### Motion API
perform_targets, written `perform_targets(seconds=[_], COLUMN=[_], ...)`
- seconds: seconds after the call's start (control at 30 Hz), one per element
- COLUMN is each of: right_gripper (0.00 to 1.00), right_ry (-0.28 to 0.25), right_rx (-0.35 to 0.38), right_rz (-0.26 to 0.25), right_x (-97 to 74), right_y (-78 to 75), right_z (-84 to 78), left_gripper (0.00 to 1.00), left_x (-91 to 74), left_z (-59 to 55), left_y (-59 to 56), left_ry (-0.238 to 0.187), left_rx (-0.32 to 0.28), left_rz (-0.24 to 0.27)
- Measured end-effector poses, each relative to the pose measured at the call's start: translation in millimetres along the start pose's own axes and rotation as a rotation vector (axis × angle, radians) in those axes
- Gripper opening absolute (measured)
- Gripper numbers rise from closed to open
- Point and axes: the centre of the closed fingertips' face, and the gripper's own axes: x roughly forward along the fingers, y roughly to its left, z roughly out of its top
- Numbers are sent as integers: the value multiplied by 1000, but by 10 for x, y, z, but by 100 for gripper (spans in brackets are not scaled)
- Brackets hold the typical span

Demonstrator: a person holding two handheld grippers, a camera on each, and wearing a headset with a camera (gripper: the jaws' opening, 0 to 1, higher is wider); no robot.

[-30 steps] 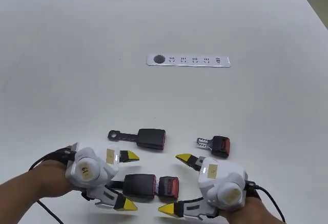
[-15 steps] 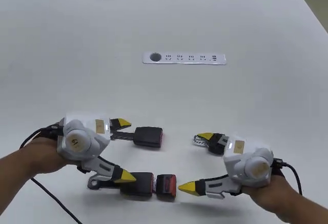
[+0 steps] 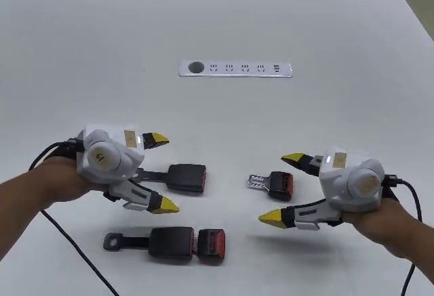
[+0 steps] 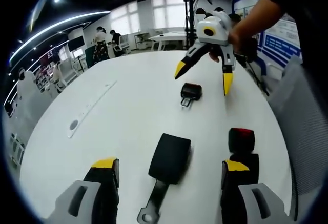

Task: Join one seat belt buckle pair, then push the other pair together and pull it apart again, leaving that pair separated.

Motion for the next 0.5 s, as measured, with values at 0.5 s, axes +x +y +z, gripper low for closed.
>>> perform_targets(seconds=[0.5], right_gripper=[73], right_ry=[86], right_rx=[9], right_rz=[75], right_x=[57], right_y=[-155], right_z=[-293], left_gripper=[80], left_x=[283], left_z=[-137], left_y=[-12], left_ry=[45], left_rx=[14], left_rz=[-75])
